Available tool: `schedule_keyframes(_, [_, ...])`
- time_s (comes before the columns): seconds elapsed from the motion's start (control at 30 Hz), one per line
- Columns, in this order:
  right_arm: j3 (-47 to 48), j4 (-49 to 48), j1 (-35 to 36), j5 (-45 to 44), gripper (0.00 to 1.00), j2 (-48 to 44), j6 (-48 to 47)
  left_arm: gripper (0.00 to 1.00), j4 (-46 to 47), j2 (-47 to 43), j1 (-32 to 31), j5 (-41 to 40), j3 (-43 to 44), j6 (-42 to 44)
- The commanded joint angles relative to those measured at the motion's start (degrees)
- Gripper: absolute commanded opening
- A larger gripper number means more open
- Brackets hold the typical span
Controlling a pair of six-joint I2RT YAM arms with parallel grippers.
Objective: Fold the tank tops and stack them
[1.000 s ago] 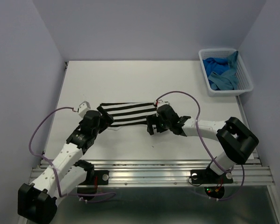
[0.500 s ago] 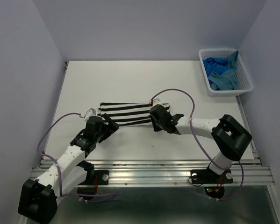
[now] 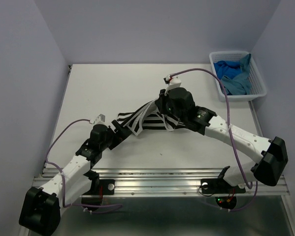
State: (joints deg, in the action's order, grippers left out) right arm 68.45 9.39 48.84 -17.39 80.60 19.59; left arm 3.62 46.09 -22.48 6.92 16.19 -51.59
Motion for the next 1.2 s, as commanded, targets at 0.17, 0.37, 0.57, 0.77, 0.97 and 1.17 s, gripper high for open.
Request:
schedule_keyframes(0.17, [-2.0,1.07,0.47,-1.77,0.01,-5.19,0.35,0.99,13.69,4.79,-0.11,4.94,-3.7,-3.52])
schedule_keyframes(0.37, [-2.79,1.77,0.47,-3.35,0.02,-4.84,1.5,0.99,17.47,13.4,-7.2,6.18,-0.64,-2.81])
schedule_keyframes(0.57, [-2.09,5.11,0.47,-8.79,0.05,-3.17,2.9,0.99,19.23,20.7,-15.91,3.2,3.32,-4.12])
schedule_keyframes(0.77, [-2.17,7.05,-2.17,-3.89,0.05,-2.29,4.4,0.99,20.11,28.7,-18.47,0.65,8.85,-5.18])
schedule_keyframes(0.97, [-3.23,7.22,-2.17,-2.92,0.06,-3.69,4.31,0.99,15.03,38.7,-21.11,-10.3,18.25,-7.9])
schedule_keyframes(1.17, [-4.99,7.92,-2.17,-2.56,0.07,-4.92,4.92,0.91,1.06,48.03,-22.08,-17.26,29.49,-7.81])
